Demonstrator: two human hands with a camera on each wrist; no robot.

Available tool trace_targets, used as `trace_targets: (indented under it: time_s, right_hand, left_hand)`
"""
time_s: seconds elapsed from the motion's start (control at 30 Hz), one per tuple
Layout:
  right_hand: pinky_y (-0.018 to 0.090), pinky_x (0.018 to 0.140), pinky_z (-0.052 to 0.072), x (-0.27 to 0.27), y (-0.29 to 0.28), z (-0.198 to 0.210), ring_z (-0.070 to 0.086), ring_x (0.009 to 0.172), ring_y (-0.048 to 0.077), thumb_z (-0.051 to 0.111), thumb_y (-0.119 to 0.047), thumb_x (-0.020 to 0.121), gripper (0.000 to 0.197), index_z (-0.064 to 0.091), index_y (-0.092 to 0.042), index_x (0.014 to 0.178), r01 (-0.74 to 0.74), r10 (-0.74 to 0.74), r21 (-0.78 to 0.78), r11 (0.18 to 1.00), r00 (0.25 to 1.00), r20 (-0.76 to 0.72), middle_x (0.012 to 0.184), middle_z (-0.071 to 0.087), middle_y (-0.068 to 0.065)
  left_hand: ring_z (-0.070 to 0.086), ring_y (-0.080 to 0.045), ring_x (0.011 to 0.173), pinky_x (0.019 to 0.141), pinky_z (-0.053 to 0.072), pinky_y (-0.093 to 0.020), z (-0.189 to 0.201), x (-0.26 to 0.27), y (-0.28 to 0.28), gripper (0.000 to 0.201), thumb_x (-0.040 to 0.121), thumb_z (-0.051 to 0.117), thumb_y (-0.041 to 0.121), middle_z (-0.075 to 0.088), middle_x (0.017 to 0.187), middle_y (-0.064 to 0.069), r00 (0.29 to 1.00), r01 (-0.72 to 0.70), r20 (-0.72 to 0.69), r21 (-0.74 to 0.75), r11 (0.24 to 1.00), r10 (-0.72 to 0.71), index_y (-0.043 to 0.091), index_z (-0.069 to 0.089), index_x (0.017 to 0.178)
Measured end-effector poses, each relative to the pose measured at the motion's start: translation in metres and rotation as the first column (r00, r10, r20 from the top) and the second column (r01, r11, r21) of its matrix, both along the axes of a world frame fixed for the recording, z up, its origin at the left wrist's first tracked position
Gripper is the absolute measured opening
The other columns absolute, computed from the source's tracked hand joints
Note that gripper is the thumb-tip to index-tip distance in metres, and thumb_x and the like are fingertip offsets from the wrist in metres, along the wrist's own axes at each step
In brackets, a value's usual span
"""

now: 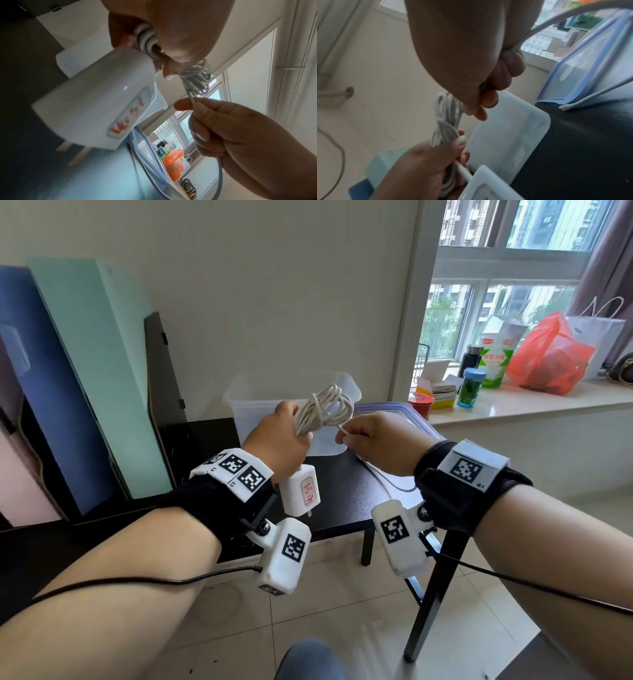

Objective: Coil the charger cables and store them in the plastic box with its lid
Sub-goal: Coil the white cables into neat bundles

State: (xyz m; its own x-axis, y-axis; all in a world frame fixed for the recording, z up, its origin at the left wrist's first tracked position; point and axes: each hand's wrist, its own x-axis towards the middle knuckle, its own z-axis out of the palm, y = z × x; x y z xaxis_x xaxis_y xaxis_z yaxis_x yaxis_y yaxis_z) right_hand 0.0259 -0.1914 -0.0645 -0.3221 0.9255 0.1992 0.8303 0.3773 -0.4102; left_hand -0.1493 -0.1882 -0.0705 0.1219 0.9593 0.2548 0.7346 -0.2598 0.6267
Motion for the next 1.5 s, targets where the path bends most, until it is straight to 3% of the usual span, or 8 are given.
trace_targets:
  time_s: [0.27,0.4,0.57,0.73,0.93,1.17,1.33,1.5]
  right_hand:
    - [0.029,0.056,0.037,-0.009,-0.011,0.010,0.052,0.073,0.028,0.041,-0.018,0.091,0.022,0.050,-0.015,0.072,-0.047,-0.026,0.157,0.986,0.901,0.433,0.067,0.050,0.001]
    - [0.025,0.060,0.035,-0.013,-0.022,0.029,0.053,0.075,0.025,0.040,-0.022,0.092,0.025,0.063,-0.013,0.096,-0.090,-0.046,0.266,0.960,0.883,0.466,0.085,0.061,0.005]
    - [0.026,0.053,0.029,-0.022,-0.024,0.047,0.044,0.071,0.023,0.040,-0.021,0.092,0.022,0.061,-0.016,0.094,-0.182,-0.021,0.316,0.931,0.838,0.545,0.067,0.044,-0.005]
    - [0.019,0.048,0.021,-0.018,-0.020,0.053,0.058,0.090,0.022,0.048,-0.030,0.089,0.021,0.066,-0.028,0.100,-0.095,-0.051,0.368,0.925,0.929,0.368,0.096,0.066,-0.003]
    - [0.017,0.055,0.035,-0.007,-0.009,0.041,0.048,0.062,0.011,0.070,-0.034,0.075,0.013,0.067,-0.022,0.079,-0.051,0.026,0.215,0.975,0.993,0.119,0.059,0.049,-0.010]
    - [0.014,0.060,0.041,0.012,0.007,0.007,0.049,0.058,0.005,0.065,-0.022,0.082,0.009,0.073,-0.017,0.082,0.039,-0.027,0.061,0.997,0.983,-0.179,0.065,0.061,-0.004]
    - [0.024,0.061,0.043,0.009,0.002,-0.007,0.048,0.055,0.013,0.054,-0.030,0.085,0.026,0.060,-0.028,0.061,0.055,-0.057,-0.016,0.998,0.991,-0.123,0.058,0.055,-0.003]
    - [0.030,0.072,0.045,0.002,-0.005,-0.004,0.051,0.061,0.012,0.049,-0.031,0.089,0.020,0.062,-0.027,0.075,0.020,-0.020,-0.042,0.999,1.000,-0.012,0.063,0.054,-0.007]
  left_hand:
    - [0.060,-0.033,0.094,0.078,0.049,-0.038,-0.005,0.001,0.005,0.030,0.088,0.045,0.020,0.061,0.110,-0.014,0.953,-0.150,-0.275,-0.068,0.986,0.126,0.007,0.042,0.115]
    - [0.059,-0.034,0.095,0.071,0.041,-0.034,-0.004,0.001,0.004,0.029,0.088,0.044,0.015,0.060,0.113,-0.016,0.894,-0.197,-0.420,-0.057,0.979,0.155,0.004,0.041,0.115]
    - [0.053,-0.030,0.087,0.072,0.039,-0.034,0.000,0.006,-0.004,0.020,0.088,0.042,0.013,0.060,0.111,-0.014,0.843,-0.149,-0.528,-0.050,0.988,0.100,0.008,0.046,0.107]
    - [0.055,-0.031,0.091,0.072,0.038,-0.033,0.001,0.009,-0.013,0.019,0.088,0.042,0.012,0.061,0.109,-0.011,0.784,0.007,-0.621,0.023,1.000,0.009,0.014,0.050,0.104]
    - [0.050,-0.030,0.098,0.070,0.033,-0.034,-0.003,0.005,-0.015,0.034,0.088,0.043,0.012,0.048,0.099,-0.007,0.684,0.227,-0.726,0.116,0.967,-0.073,0.025,0.052,0.118]
    - [0.053,-0.033,0.092,0.075,0.038,-0.034,-0.008,-0.003,-0.019,0.030,0.085,0.043,0.010,0.058,0.097,-0.012,0.902,0.300,-0.391,0.262,0.917,-0.183,0.015,0.063,0.107]
    - [0.060,-0.029,0.091,0.081,0.048,-0.038,-0.009,0.001,-0.018,0.037,0.091,0.050,0.021,0.061,0.104,-0.006,0.992,0.109,-0.075,0.133,0.985,-0.099,0.019,0.040,0.127]
    - [0.061,-0.026,0.088,0.078,0.048,-0.033,-0.013,0.003,-0.012,0.047,0.089,0.051,0.025,0.062,0.109,-0.010,0.996,-0.031,0.079,0.034,0.999,0.028,0.018,0.036,0.133]
